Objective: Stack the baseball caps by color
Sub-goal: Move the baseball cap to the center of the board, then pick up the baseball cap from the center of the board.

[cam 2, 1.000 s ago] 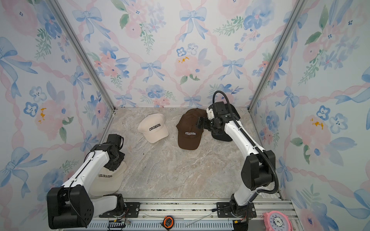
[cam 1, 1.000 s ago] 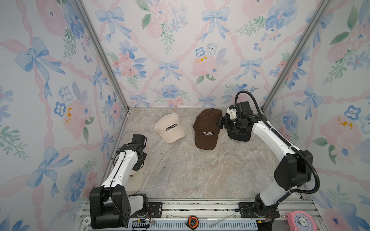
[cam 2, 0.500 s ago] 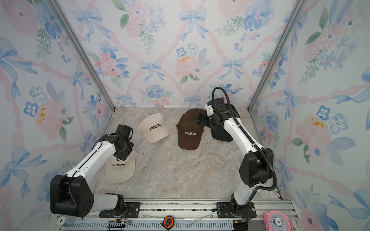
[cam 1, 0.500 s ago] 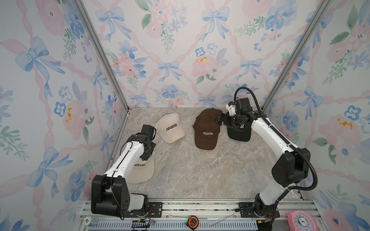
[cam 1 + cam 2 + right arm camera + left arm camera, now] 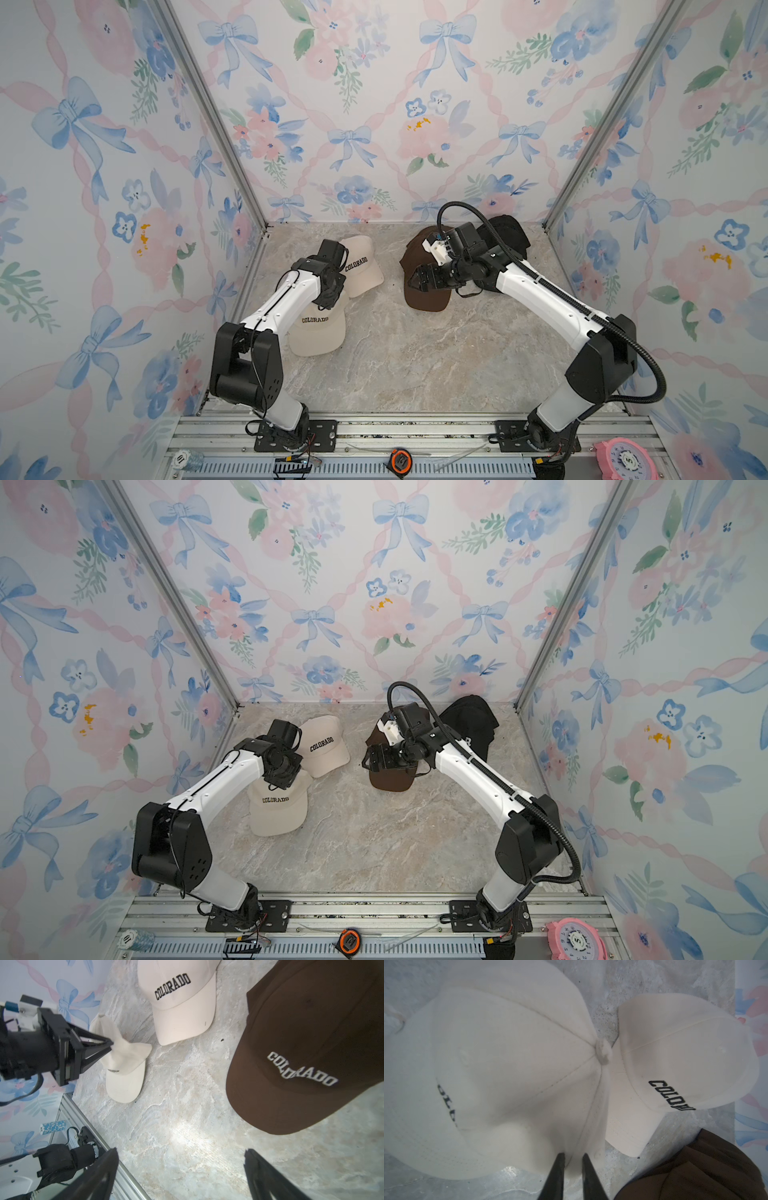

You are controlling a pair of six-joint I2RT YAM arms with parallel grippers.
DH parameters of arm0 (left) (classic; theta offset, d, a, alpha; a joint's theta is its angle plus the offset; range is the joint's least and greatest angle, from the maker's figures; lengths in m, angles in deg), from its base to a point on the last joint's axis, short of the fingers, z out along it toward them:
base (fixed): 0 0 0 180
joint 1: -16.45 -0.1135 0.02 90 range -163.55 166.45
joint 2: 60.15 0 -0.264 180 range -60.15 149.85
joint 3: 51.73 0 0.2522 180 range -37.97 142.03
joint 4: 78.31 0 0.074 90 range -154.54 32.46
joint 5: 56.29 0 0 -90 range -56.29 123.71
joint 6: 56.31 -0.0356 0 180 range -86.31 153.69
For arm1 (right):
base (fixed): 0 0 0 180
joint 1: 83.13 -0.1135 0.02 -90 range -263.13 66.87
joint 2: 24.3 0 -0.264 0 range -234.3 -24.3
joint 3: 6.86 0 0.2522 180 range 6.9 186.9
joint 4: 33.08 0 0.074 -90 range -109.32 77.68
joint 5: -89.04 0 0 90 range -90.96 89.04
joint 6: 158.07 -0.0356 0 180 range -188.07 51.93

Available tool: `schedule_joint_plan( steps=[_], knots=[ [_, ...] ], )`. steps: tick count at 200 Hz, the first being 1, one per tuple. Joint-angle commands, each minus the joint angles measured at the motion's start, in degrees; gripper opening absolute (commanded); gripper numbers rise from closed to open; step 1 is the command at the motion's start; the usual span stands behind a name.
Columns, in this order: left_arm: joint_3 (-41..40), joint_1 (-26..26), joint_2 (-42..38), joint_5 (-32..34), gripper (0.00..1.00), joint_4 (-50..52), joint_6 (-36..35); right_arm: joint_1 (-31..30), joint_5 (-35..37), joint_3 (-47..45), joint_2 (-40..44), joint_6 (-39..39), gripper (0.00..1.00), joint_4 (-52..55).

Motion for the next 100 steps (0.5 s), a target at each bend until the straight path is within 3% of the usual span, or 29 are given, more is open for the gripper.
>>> schedule_joint_plan(
  steps=[1, 10, 24, 53, 100],
  knots=[
    [1.2, 0.1, -0.8, -0.5, 0.56, -0.2, -2.5, -3.2, 5.1, -1.2, 3.1, -0.4, 0.96, -1.0],
    [0.6, 0.0, -2.2, 0.2, 0.72, -0.2, -3.9, -4.7, 6.9, -1.3, 3.4, -0.9, 0.96, -0.9],
    [-0.6, -0.4, -5.0, 1.3, 0.79, -0.1, -6.1, -7.1, 9.7, -1.5, 3.8, -2.0, 0.96, -1.2],
    [-4.9, -5.0, -12.8, 3.0, 0.8, -0.1, -10.9, -11.0, 13.2, -0.2, 2.9, -4.5, 0.96, -0.9],
    [-13.0, -22.5, -19.4, -0.1, 0.8, -1.4, -16.6, -16.1, 13.6, 9.8, -5.6, -8.3, 0.96, -0.6]
  ],
)
